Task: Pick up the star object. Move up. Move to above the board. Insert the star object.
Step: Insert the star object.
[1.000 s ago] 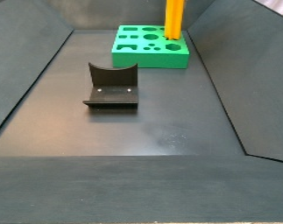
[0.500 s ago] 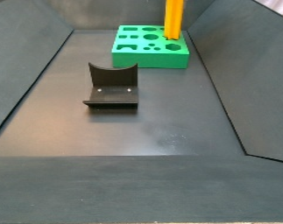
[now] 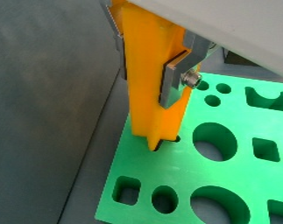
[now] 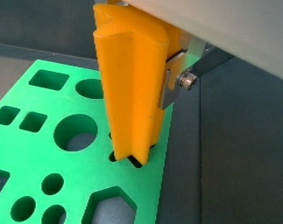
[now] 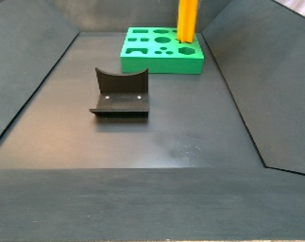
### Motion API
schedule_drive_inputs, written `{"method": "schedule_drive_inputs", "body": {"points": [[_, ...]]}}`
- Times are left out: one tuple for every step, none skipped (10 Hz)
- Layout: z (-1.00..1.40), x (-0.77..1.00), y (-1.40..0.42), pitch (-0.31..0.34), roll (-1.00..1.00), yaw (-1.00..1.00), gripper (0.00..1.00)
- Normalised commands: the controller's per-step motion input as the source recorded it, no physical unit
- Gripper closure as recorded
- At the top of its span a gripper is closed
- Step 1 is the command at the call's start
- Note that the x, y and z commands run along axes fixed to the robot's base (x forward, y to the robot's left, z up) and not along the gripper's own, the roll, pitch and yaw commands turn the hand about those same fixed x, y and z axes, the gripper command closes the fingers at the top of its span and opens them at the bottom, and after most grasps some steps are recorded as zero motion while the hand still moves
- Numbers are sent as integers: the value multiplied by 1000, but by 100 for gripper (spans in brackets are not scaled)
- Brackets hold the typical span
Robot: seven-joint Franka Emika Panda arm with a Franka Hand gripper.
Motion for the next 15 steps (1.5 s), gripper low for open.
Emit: {"method": "schedule_drive_inputs", "body": {"points": [[-34,89,0,0,9,-37,100],[0,97,0,0,0,-29,100],[-94,74,0,0,29,-23,100],[-260,3,0,0,81,-83,100],[-294,0,0,0,29,-134,100],[-186,0,0,0,0,-143,100],[-143,0,0,0,0,-143,100],[0,0,0,0,9,0,100],[-146,0,0,0,0,0,100],[-277,3,0,-4,0,-77,100],[-254,71,0,0,0,-220,100],[-83,69,0,0,0,-214,100],[0,0,0,0,0,-9,100],[0,14,0,0,1,-49,100],[-80,0,0,0,80,-149,100]]}}
